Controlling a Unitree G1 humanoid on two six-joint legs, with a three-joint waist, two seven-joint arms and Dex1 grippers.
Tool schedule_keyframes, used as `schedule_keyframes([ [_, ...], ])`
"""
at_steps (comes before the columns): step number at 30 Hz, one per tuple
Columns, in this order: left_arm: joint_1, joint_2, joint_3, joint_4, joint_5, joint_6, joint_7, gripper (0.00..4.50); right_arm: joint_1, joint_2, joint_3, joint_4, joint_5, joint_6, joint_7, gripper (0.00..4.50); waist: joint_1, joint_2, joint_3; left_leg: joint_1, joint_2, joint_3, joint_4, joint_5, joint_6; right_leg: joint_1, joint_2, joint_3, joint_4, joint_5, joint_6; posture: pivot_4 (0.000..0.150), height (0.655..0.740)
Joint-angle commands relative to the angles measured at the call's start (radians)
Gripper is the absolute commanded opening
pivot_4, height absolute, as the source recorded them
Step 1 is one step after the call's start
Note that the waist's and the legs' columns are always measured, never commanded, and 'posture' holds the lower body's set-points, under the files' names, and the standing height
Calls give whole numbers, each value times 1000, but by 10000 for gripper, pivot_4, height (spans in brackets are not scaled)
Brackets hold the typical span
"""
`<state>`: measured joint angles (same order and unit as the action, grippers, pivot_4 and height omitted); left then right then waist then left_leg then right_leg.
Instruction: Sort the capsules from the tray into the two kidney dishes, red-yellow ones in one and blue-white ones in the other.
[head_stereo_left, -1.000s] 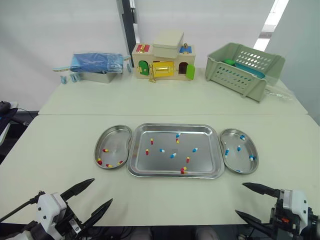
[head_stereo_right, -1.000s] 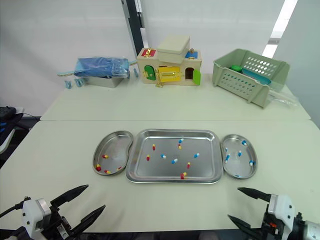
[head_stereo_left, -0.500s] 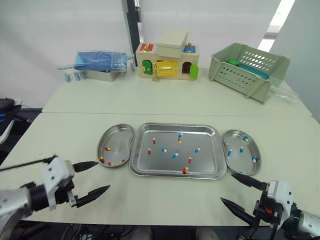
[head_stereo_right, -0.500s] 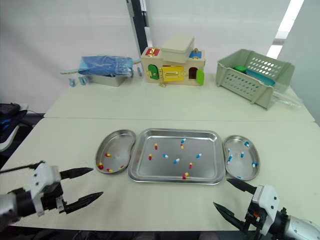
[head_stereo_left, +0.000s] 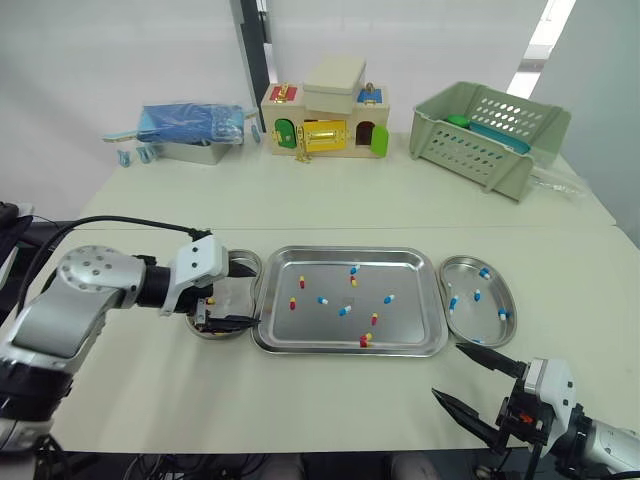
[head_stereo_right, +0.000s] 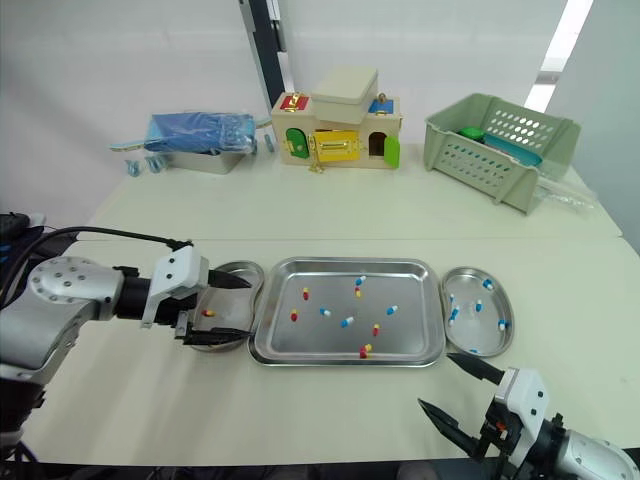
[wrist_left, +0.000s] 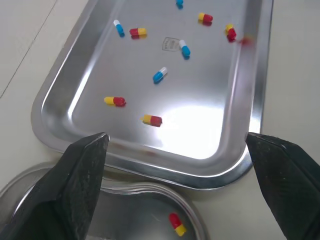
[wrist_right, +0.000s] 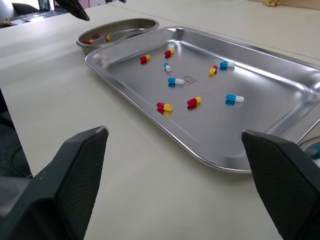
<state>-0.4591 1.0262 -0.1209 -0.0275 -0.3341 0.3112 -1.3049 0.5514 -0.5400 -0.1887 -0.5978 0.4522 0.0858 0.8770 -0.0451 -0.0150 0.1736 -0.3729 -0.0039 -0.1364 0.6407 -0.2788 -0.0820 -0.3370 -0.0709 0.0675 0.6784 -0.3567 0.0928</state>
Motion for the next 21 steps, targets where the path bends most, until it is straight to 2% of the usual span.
schedule_keyframes([
  [1, -93, -65, -90, 102, 123, -103, -18, 45000, 20, 3, -2, -51, 6, -8, -22, 44650, 2, 0, 0, -1, 0, 0, 0, 0, 0, 0, 0, 0, 0, 0, 0, 1500, 7400],
  [8, -193, -171, -164, 223, 218, -121, -35, 45000, 14, 8, 26, -46, -4, -17, -47, 44650, -1, -1, 0, -2, 0, -1, 2, 0, 0, -1, 0, -1, 1, 0, 0, 1500, 7400],
  [11, -222, -200, -180, 255, 248, -115, -38, 39274, 9, 9, 37, -35, -10, -27, -51, 45000, -1, -1, 0, -2, 0, -2, 3, 0, 0, -1, 0, -1, 1, 0, 0, 1500, 7400],
  [16, -245, -220, -197, 293, 287, -140, -57, 23585, 16, 9, 49, -15, -18, -51, -48, 45000, -3, -1, 0, -2, 0, -2, 3, 0, 0, -1, 0, -1, 1, 0, 0, 1500, 7400],
  [21, -255, -251, -204, 322, 324, -160, -51, 23585, 30, 12, 57, 4, -26, -80, -42, 45000, -2, -1, 0, -2, 0, -2, 3, 0, 0, -1, 0, -1, 1, 0, 0, 1500, 7400],
])
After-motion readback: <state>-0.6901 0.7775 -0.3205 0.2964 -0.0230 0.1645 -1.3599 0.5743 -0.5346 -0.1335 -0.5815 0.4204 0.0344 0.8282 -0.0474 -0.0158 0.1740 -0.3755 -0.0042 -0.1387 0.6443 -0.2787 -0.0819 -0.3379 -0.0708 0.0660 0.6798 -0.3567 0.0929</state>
